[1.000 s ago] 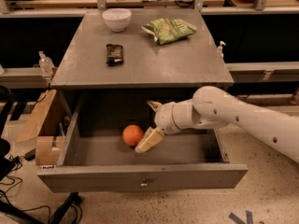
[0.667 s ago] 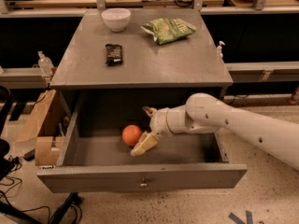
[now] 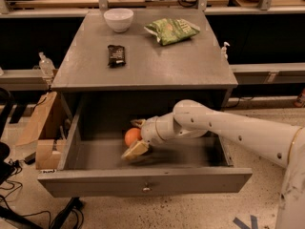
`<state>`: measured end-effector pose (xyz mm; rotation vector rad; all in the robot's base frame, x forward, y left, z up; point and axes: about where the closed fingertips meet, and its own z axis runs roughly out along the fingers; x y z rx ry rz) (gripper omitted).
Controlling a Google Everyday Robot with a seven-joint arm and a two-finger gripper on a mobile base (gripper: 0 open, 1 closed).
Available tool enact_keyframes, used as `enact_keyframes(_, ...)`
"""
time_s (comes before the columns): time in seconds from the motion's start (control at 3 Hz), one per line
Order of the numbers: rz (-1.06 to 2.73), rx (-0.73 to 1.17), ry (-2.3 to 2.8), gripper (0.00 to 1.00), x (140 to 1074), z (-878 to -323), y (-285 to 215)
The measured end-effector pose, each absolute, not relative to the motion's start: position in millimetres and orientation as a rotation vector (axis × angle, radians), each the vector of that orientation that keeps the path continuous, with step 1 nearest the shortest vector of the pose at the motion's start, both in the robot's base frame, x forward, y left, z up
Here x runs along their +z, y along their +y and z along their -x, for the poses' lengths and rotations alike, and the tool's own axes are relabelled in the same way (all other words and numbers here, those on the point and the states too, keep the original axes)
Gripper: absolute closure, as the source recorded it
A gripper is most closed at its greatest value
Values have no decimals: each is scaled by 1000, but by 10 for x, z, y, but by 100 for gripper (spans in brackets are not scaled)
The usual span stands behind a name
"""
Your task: Pick orange from top drawer and place on counter
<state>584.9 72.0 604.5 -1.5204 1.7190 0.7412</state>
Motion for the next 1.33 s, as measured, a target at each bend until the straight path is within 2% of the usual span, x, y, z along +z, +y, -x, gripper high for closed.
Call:
enact_keyframes(0.33, 1538, 754, 1728, 51, 5978, -5838, 792)
enact_keyframes(1.0, 1544, 709, 1703, 97, 6343, -5801, 634)
enact_keyframes(1.33, 1533, 600, 1679, 100, 7321, -5728, 98)
